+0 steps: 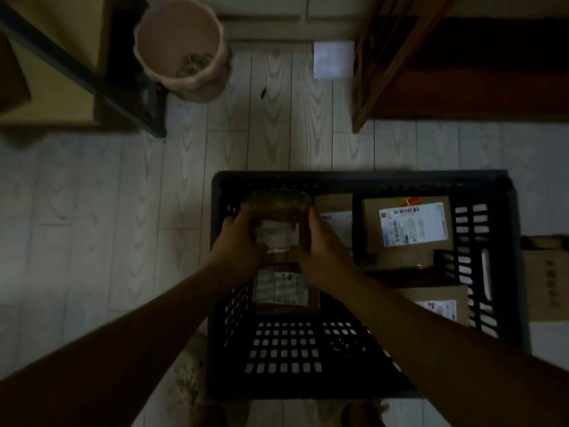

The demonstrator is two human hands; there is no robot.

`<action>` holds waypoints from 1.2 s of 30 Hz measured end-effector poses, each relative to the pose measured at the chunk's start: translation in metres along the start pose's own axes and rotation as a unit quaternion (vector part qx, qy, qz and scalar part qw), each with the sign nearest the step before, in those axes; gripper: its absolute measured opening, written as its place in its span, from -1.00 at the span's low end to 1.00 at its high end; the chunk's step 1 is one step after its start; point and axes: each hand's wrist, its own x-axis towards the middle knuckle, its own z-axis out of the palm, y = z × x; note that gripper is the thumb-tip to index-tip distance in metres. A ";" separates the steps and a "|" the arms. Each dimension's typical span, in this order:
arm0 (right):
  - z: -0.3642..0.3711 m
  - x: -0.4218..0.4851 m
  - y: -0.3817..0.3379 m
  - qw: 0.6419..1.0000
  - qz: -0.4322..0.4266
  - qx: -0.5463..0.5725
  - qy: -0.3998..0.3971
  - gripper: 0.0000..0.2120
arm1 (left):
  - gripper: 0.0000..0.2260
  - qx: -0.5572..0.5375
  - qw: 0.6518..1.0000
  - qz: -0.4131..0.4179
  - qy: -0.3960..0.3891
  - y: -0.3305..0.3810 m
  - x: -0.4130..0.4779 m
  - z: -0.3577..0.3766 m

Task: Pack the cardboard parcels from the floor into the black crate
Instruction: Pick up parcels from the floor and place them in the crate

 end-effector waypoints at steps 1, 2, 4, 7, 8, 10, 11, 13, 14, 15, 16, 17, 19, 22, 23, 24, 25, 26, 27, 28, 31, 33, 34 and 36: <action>0.002 0.004 0.005 1.000 -0.001 -0.015 0.000 -0.21 | -0.56 -0.008 1.000 -0.010 -0.008 -0.005 0.004 0.005; 0.003 0.007 0.009 0.999 -0.004 -0.036 -0.001 -0.22 | -0.56 -0.009 1.000 -0.020 -0.014 -0.008 0.006 0.009; 0.005 0.013 0.014 0.998 -0.015 -0.057 0.007 -0.26 | -0.53 -0.001 0.999 -0.028 -0.017 -0.015 0.013 0.015; 0.014 0.027 0.019 0.997 -0.035 -0.067 0.014 -0.27 | -0.51 -0.003 1.000 -0.014 0.006 -0.013 0.026 0.025; 0.018 0.031 0.021 0.997 -0.036 -0.064 0.018 -0.27 | -0.55 -0.003 1.000 -0.009 0.012 -0.012 0.031 0.030; 0.024 0.038 0.027 0.997 -0.036 -0.060 0.034 -0.28 | -0.64 0.008 1.000 -0.002 0.012 -0.008 0.038 0.037; 0.028 0.041 0.032 0.997 -0.035 -0.061 0.036 -0.26 | -0.63 0.013 1.000 0.000 0.006 -0.008 0.041 0.040; 0.030 0.043 0.039 0.997 -0.031 -0.072 0.026 -0.18 | -0.49 0.023 1.000 0.001 -0.012 -0.006 0.045 0.041; 0.028 0.043 0.039 0.997 -0.024 -0.071 0.013 -0.14 | -0.42 0.032 0.999 0.001 -0.026 -0.006 0.045 0.040; 0.026 0.042 0.039 0.998 -0.017 -0.067 -0.004 -0.13 | -0.37 0.036 0.999 0.001 -0.041 -0.005 0.043 0.039; 0.022 0.038 0.036 0.998 -0.010 -0.067 -0.018 -0.14 | -0.35 0.037 0.998 -0.002 -0.053 -0.002 0.039 0.035; 0.016 0.031 0.031 0.997 -0.002 -0.072 -0.027 -0.19 | -0.35 0.038 0.998 -0.003 -0.057 0.003 0.032 0.030; -0.002 0.009 0.016 0.996 0.017 -0.086 -0.036 -0.32 | -0.40 0.032 0.998 -0.005 -0.059 0.017 0.008 0.014; -0.033 -0.043 -0.019 0.994 0.043 -0.086 -0.043 -0.52 | -0.43 0.028 0.997 0.019 -0.064 0.045 -0.047 -0.017; -0.045 -0.062 -0.033 0.995 0.045 -0.079 -0.038 -0.56 | -0.44 0.032 0.997 0.027 -0.063 0.056 -0.066 -0.027; -0.059 -0.084 -0.052 0.996 0.050 -0.072 -0.033 -0.59 | -0.48 0.043 0.997 0.026 -0.064 0.070 -0.089 -0.037; -0.071 -0.105 -0.070 0.996 0.054 -0.067 -0.028 -0.61 | -0.52 0.050 0.996 0.022 -0.066 0.083 -0.113 -0.047; -0.084 -0.130 -0.091 0.996 0.060 -0.067 -0.029 -0.60 | -0.52 0.047 0.996 0.020 -0.071 0.093 -0.138 -0.055; -0.097 -0.153 -0.112 0.995 0.064 -0.068 -0.028 -0.56 | -0.51 0.037 0.996 0.018 -0.073 0.105 -0.165 -0.064; -0.111 -0.178 -0.133 0.995 0.064 -0.069 -0.022 -0.54 | -0.48 0.031 0.997 0.010 -0.075 0.113 -0.189 -0.071; -0.144 -0.248 -0.184 0.997 0.036 -0.062 0.001 -0.60 | -0.54 0.025 0.997 0.007 -0.069 0.160 -0.280 -0.100; -0.159 -0.290 -0.210 0.997 0.025 -0.067 -0.001 -0.59 | -0.52 0.012 0.999 0.016 -0.038 0.192 -0.338 -0.117; -0.165 -0.311 -0.220 0.997 0.021 -0.070 0.000 -0.58 | -0.51 0.007 1.000 0.021 -0.022 0.201 -0.360 -0.123; -0.173 -0.349 -0.236 0.998 0.003 -0.057 0.016 -0.61 | -0.53 0.000 0.999 0.047 0.009 0.217 -0.403 -0.131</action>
